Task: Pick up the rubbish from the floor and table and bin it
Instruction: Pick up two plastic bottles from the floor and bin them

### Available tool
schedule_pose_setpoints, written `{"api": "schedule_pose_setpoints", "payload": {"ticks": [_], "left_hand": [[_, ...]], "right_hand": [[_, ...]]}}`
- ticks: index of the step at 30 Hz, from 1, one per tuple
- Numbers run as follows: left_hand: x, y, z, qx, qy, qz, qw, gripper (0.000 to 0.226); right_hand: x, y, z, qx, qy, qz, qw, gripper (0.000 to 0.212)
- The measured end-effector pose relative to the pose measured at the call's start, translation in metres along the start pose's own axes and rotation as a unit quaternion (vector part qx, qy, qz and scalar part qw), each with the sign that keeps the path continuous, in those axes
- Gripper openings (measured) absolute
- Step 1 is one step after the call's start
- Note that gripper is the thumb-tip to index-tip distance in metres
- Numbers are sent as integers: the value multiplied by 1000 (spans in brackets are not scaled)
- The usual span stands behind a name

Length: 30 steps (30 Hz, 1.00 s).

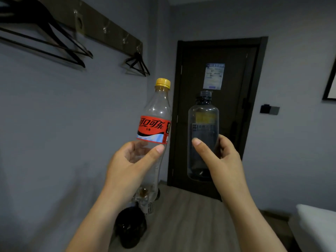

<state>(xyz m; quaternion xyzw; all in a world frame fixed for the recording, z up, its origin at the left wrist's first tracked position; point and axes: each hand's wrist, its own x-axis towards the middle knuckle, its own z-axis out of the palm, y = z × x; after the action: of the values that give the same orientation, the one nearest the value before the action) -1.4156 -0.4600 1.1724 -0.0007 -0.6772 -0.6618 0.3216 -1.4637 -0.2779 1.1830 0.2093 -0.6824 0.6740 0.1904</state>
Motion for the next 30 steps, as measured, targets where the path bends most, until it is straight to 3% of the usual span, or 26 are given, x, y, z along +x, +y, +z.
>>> {"api": "schedule_pose_setpoints", "payload": {"ticks": [10,13,16,20,30], "left_hand": [[121,-58,77,45,65,14,997,44],[157,-80,86,61,104,14,993,46],[186,-106,84,91,125,-4,988,54],[231,-146,72,127,149,-21,980,43],[378,-248,0,134,169,-80,973,54]], "right_hand": [[164,98,-2,45,-62,-18,997,74],[207,126,8,65,-98,-15,993,66],[238,155,27,75,-133,-10,988,45],[277,198,60,83,-165,2,983,29],[378,292,195,73,-212,48,973,42]]}}
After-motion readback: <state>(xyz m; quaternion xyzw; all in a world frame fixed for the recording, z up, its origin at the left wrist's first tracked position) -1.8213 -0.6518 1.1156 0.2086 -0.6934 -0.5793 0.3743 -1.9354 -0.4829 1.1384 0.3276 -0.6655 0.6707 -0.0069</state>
